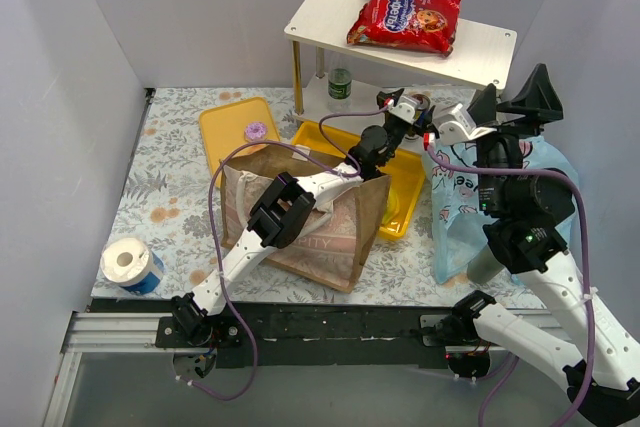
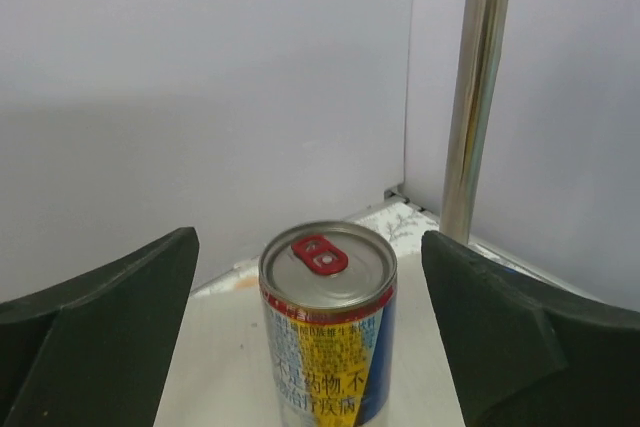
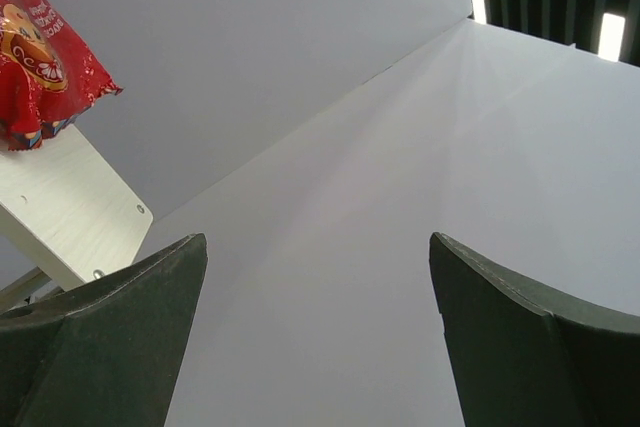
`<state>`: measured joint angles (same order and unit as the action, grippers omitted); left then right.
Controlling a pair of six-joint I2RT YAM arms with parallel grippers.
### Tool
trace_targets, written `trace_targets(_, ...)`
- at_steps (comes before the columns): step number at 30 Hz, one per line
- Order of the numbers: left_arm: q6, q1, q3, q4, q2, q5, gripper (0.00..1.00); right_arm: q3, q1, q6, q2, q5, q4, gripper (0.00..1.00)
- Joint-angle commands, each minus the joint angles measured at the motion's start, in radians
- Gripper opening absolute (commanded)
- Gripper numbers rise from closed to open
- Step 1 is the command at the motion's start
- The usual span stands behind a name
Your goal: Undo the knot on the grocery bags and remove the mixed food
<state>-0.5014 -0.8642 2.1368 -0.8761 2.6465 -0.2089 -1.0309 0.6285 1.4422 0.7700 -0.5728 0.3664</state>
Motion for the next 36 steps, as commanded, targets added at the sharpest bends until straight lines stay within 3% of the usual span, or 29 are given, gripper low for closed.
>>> trace_targets(1,0.015,-0.004,-0.021,-0.058,-0.029,0.022,0.98,0.000,-0.006,-0.013,-0.001,-0.004,0.062,0.98)
trace_targets(7,-0.011,-0.004,-0.187,-0.106,-0.199,0.022,0.98,-0.011,-0.007,-0.008,0.003,0.001,0.074,0.98)
trace_targets(12,-0.031,-0.019,-0.497,-0.101,-0.458,0.103,0.98,-0.035,-0.007,-0.046,-0.006,0.030,0.013,0.98)
trace_targets(17,-0.081,-0.030,-0.765,0.006,-0.806,0.158,0.98,-0.046,-0.007,-0.068,-0.014,0.056,-0.041,0.98)
trace_targets(22,-0.083,-0.038,-0.966,0.118,-0.994,0.131,0.98,0.006,-0.006,-0.071,-0.024,0.070,-0.017,0.98)
trace_targets(26,-0.028,-0.036,-1.009,0.154,-1.050,0.140,0.98,0.037,-0.007,-0.094,-0.017,0.082,0.011,0.98)
trace_targets(30,-0.006,-0.038,-0.982,0.180,-1.085,0.177,0.98,0.006,-0.006,-0.155,0.000,0.108,-0.091,0.98)
trace_targets(33,0.020,-0.036,-0.901,0.265,-1.119,0.200,0.98,-0.052,-0.007,-0.262,0.024,0.137,-0.275,0.98)
trace_targets(36,0.072,-0.032,-0.806,0.414,-1.171,0.207,0.98,-0.214,-0.006,-0.460,0.122,0.209,-0.654,0.98)
